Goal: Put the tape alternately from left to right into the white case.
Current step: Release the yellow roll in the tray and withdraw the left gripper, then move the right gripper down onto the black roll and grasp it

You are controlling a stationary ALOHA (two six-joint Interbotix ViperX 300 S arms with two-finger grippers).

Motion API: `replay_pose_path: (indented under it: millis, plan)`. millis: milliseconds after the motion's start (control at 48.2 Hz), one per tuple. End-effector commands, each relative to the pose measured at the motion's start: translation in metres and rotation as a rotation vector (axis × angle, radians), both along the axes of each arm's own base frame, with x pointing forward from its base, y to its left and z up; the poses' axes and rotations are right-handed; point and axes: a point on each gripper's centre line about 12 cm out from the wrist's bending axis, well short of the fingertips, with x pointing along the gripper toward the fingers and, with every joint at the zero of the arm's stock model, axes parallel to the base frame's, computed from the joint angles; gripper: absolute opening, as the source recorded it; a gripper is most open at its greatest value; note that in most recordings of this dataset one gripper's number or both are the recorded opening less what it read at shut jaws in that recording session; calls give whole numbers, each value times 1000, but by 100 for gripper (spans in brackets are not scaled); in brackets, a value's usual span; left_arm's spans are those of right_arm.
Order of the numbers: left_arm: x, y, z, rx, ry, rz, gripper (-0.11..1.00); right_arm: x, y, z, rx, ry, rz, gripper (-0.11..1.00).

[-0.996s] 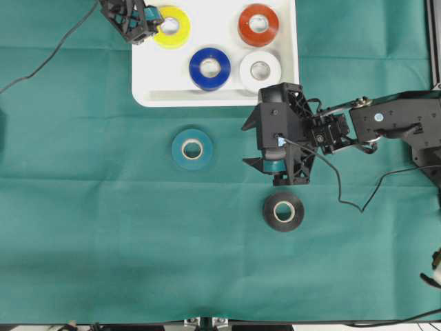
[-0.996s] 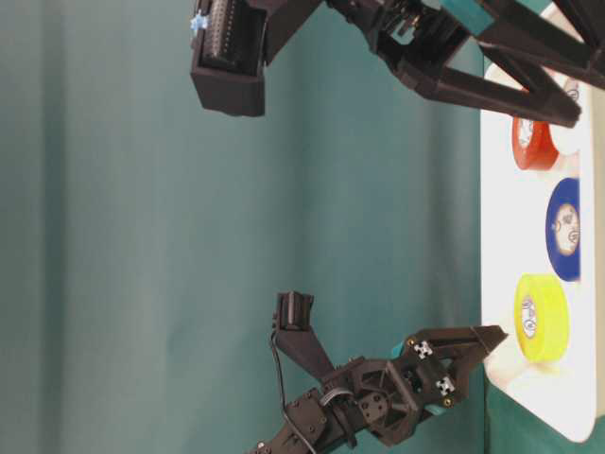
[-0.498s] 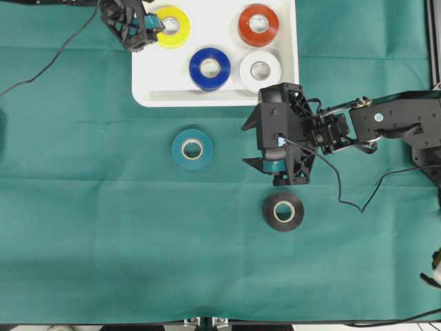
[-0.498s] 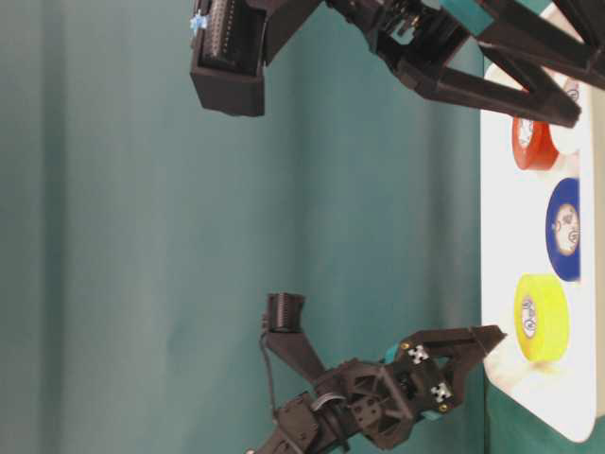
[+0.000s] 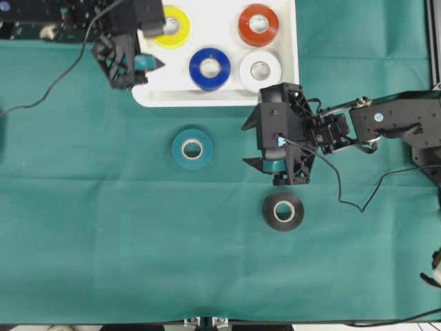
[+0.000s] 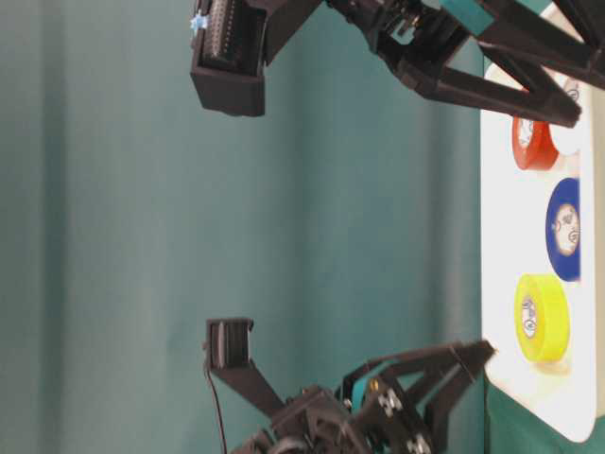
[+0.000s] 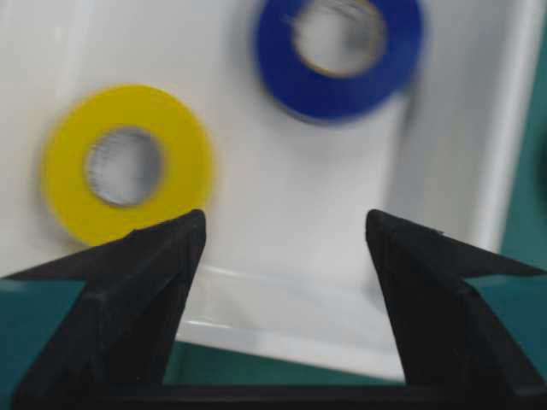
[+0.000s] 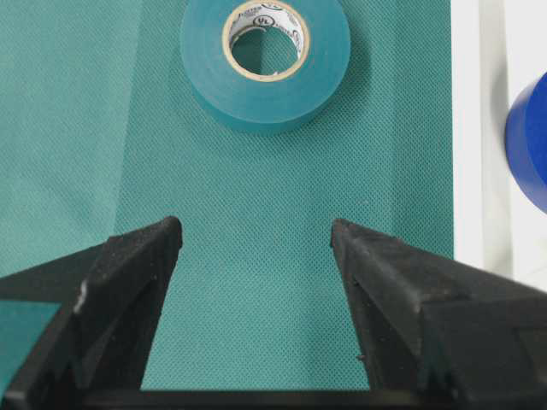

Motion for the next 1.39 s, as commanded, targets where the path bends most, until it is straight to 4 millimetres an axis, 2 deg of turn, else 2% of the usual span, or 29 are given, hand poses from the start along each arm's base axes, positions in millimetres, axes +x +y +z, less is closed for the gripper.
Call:
replay_pose_path:
  millis: [0, 353, 768, 955, 1245, 1370]
  plan:
    - [-1, -13, 10, 3, -28, -30, 93, 4, 1, 9, 6, -31, 3, 78]
    - [0, -64, 10, -39, -35, -126, 93, 4, 1, 9, 6, -31, 3, 78]
    - [-3, -104, 2, -96, -19, -178, 93, 4, 1, 8, 6, -30, 3, 78]
    - [-7, -115, -4, -112, -9, -192, 93, 4, 2, 8, 8, -33, 5, 78]
    - [-7, -115, -5, -121, -27, -180, 93, 3, 2, 7, 11, -33, 4, 78]
    - [-7, -115, -5, -121, -27, -180, 93, 2, 9, 7, 10, -32, 25, 78]
